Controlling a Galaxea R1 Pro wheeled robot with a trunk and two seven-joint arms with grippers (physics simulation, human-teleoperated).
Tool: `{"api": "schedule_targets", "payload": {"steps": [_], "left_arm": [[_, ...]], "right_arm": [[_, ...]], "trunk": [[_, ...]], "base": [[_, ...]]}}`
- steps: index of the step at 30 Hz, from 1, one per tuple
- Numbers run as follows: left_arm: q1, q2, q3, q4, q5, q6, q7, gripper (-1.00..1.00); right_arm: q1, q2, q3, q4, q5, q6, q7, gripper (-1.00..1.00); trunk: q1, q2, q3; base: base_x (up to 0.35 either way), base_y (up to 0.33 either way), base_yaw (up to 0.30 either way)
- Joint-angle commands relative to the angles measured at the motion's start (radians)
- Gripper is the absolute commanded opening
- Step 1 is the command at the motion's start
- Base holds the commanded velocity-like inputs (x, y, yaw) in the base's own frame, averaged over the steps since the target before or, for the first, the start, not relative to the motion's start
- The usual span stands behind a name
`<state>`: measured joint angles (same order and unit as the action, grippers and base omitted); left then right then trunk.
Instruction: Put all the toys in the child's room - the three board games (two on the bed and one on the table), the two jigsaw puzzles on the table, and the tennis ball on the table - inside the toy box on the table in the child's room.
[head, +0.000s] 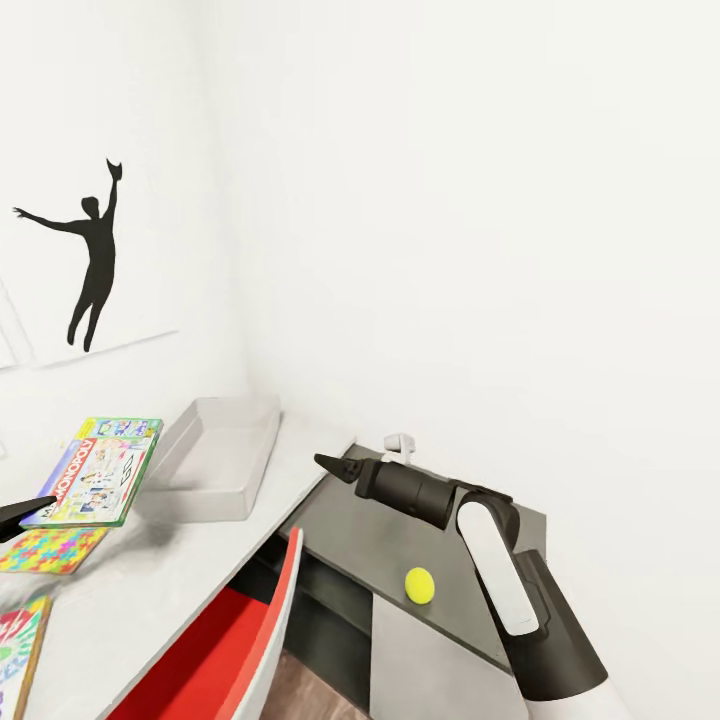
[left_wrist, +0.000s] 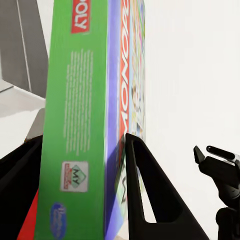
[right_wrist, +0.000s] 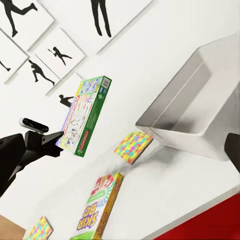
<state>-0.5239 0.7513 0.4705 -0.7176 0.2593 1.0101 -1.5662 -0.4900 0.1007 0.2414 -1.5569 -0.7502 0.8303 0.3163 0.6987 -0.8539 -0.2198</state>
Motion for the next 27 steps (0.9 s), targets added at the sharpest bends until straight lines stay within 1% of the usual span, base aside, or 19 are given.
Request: {"api": "schedule_targets", "payload": {"steps": [1,7,14,27], "left_arm": [[-0.001,0.0,0.0,0.0,0.001,0.01,-0.005,-1.0],[-0.001,0.0,0.001,0.0,0.001,0.01,-0.005,-1.0],[-0.001,0.0,0.0,0.0,-0.001,0.01,-0.005,-1.0],[-0.001,-0.001,0.0,0.0,-0.002,0.01,-0.005,-1.0]], "right_arm": [[-0.001,0.001,-0.001,0.0,0.003,0.004,0.004,1.0],[-0.001,0.001,-0.001,0.0,0.003,0.004,0.004,1.0],[-0.001,0.001,-0.001,0.0,0.003,0.004,0.003,1.0],[-0.001,0.001,-0.001,0.002,0.005,0.003,0.003,1.0]], "trunk": [[0.0,-0.001,-0.001],[0.0,-0.001,0.002],[0.0,-0.001,0.003],[0.0,-0.001,0.003]], "base": [[0.181,-0.069,-0.157],[0.257,-0.019,-0.103],[0.249,-0.002,-0.01],[0.184,0.035,0.0]]}}
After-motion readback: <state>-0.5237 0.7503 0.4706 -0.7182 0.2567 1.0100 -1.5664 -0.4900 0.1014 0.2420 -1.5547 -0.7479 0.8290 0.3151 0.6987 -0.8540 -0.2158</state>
